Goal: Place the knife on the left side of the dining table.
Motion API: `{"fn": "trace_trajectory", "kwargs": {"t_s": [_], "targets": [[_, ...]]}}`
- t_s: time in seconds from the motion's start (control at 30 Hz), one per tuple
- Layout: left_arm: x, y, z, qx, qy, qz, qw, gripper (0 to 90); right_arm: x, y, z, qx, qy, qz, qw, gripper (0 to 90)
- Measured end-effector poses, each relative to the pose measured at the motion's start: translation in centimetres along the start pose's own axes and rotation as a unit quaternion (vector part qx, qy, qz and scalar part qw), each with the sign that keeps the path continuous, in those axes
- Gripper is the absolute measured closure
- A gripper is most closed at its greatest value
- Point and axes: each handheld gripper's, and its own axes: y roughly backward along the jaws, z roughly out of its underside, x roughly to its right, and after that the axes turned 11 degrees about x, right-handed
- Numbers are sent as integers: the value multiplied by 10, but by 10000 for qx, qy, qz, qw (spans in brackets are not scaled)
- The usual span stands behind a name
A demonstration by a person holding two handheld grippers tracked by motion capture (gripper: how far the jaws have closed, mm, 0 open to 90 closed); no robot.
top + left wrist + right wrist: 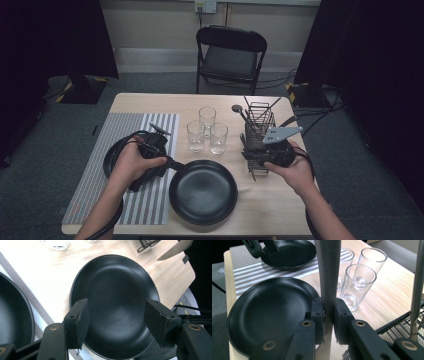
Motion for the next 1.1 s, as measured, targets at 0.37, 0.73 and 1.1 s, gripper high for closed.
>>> {"fn": "trace_trajectory", "kwargs": {"t_s": [0.37, 0.73, 1.1], "targets": [[23, 7, -21, -116, 147, 41, 9998, 450, -3, -3, 5, -102, 25, -47, 9999, 806], [43, 4, -38, -25, 65, 245, 9997, 512, -5, -5, 6, -182, 54, -101, 9998, 807], [64, -6, -56, 75, -35, 336, 9994, 505, -6, -5, 7, -222, 69, -104, 9997, 807]]}}
